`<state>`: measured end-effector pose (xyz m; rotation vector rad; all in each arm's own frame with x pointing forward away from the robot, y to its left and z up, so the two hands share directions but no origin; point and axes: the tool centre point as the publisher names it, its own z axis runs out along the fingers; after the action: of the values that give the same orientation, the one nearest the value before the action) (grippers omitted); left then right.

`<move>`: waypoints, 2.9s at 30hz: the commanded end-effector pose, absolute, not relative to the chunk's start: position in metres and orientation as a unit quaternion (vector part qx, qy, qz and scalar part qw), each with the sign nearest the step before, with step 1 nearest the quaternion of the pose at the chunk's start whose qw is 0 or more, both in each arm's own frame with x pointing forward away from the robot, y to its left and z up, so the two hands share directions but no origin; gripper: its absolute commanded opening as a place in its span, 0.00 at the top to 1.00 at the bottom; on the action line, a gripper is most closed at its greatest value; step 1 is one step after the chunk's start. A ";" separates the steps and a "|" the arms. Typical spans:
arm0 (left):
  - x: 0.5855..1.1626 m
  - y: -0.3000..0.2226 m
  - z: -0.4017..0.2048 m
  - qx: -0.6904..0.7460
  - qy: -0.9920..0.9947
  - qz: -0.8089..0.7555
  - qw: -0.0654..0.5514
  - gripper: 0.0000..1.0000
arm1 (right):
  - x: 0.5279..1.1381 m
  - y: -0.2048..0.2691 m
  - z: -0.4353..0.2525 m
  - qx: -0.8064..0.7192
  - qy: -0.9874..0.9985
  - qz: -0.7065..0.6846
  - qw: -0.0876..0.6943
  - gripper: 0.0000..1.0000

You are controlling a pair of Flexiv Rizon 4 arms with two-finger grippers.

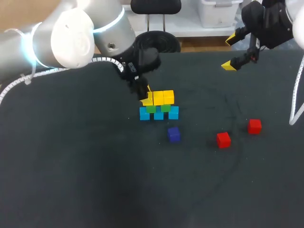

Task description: Place the blue cubes, place green cubes on the blue cubes, place the yellow cubes on the green cubes, then place the red cubes on the yellow cubes, and place purple cube on the red cubes.

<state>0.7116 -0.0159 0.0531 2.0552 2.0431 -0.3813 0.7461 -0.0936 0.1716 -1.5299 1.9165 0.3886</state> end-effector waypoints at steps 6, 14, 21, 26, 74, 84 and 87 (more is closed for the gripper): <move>0.715 -0.017 0.052 0.698 0.697 -0.130 0.104 0.47 | 0.747 -0.093 0.171 -0.584 0.730 0.150 0.324 0.00; 0.716 -0.017 0.052 0.697 0.698 -0.129 0.102 0.09 | 0.747 -0.093 0.171 -0.584 0.730 0.150 0.324 0.00; 0.717 -0.015 0.054 0.696 0.699 -0.128 0.103 0.06 | 0.747 -0.093 0.171 -0.584 0.730 0.150 0.324 0.00; 0.717 -0.014 0.064 0.700 0.695 -0.122 0.110 0.05 | 0.747 -0.093 0.171 -0.584 0.730 0.150 0.324 0.00; 0.707 0.023 0.061 0.698 0.695 -0.125 0.114 1.00 | 0.747 -0.093 0.171 -0.584 0.730 0.150 0.324 0.00; 0.705 0.018 0.060 0.698 0.695 -0.129 0.114 1.00 | 0.747 -0.093 0.171 -0.584 0.730 0.150 0.324 0.00; 0.704 0.016 0.060 0.699 0.694 -0.130 0.115 1.00 | 0.747 -0.093 0.171 -0.584 0.730 0.150 0.324 0.00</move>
<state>0.7028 0.0181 0.0608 2.0447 2.0342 -0.3803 0.7461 -0.0936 0.1716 -1.5299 1.9165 0.3887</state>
